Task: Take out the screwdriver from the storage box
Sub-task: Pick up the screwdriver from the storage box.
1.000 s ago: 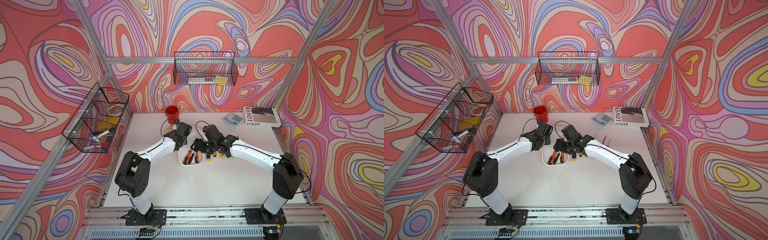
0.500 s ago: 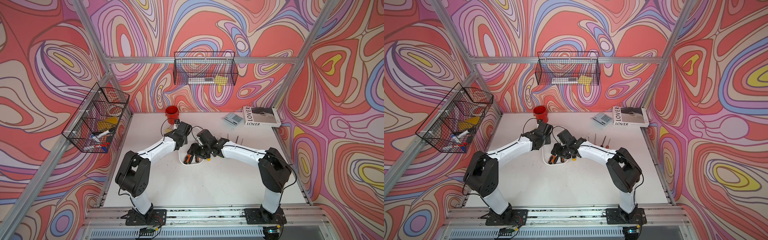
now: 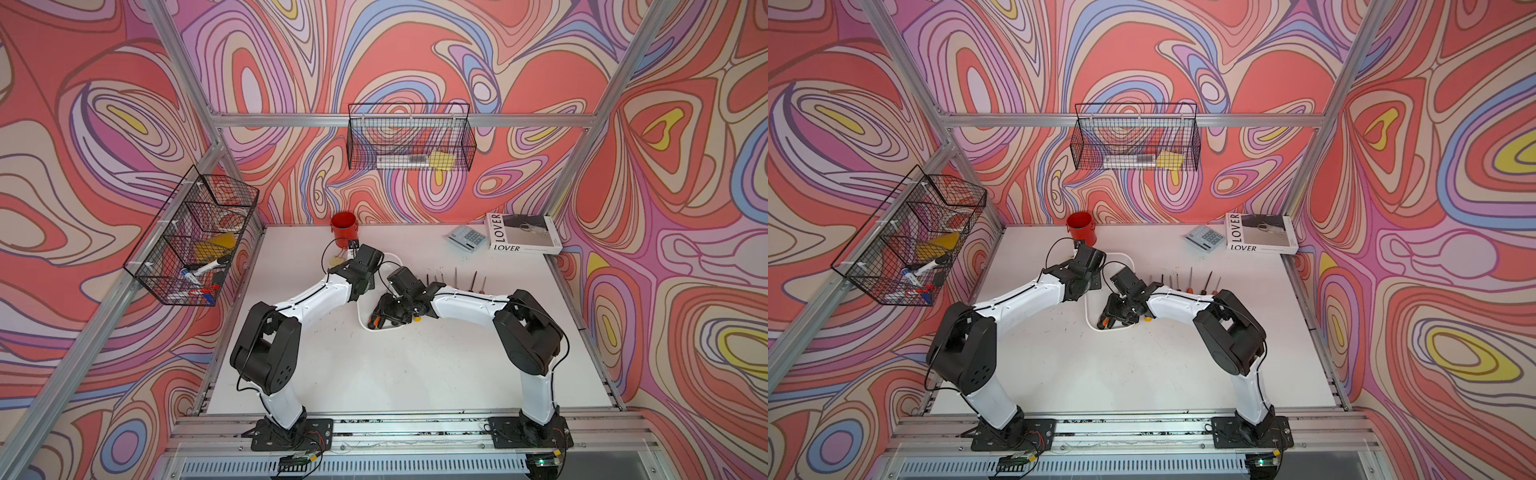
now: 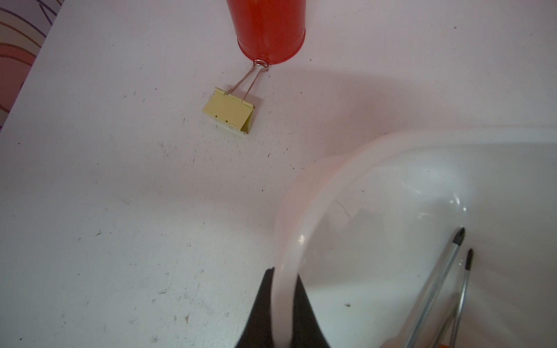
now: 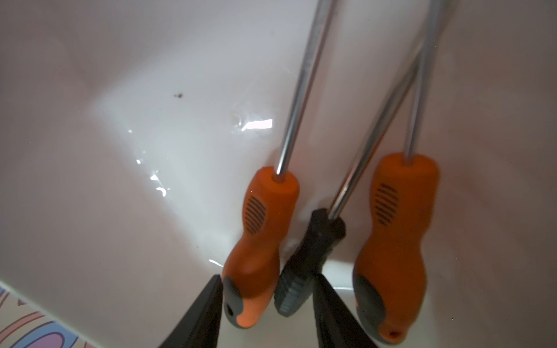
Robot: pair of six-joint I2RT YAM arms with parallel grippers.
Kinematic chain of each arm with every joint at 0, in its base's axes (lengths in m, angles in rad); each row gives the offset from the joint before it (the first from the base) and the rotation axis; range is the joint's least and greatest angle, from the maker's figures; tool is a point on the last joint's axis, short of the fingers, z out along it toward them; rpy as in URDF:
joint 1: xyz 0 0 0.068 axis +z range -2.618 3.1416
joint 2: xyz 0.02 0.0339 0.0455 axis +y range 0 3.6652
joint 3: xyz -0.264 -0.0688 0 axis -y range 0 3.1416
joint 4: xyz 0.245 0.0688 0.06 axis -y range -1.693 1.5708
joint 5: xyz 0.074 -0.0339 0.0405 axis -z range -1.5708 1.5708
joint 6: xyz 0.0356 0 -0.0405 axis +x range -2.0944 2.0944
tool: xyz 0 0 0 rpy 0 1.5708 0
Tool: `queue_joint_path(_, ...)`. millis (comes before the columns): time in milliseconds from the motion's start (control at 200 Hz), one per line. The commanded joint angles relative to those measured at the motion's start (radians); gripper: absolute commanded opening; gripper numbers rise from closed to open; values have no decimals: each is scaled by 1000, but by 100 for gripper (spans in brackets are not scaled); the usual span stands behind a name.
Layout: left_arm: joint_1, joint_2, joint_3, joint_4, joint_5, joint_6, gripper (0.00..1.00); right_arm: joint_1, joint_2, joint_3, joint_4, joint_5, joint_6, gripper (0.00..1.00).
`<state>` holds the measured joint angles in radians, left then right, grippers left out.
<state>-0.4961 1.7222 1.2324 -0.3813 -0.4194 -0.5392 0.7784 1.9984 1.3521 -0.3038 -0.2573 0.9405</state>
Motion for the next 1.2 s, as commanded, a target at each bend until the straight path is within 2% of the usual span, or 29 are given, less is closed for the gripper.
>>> queue_joint_path(0, -2, -37, -22, 3, -5, -11, 0, 5, 35, 44, 19, 0, 7, 48)
queue_joint_path(411, -1, -36, -21, 5, 2, -10, 0, 5, 85, 99, 4, 5, -4, 51)
queue_joint_path(591, -1, -38, -23, 2, -4, -7, 0, 5, 97, 112, -45, 16, -22, 32)
queue_joint_path(756, -1, -32, -22, 3, 1, -14, 0, 5, 72, 101, -72, 33, -37, 22)
queue_joint_path(851, -2, -30, -21, 3, 4, -15, 0, 5, 62, 96, -79, 40, -41, 23)
queue_joint_path(987, -3, -32, -20, 1, 2, -15, 0, 5, 59, 96, -60, 26, -49, 40)
queue_joint_path(1197, -3, -32, -21, 0, -3, -11, 0, 4, 26, 88, -41, 14, -59, 44)
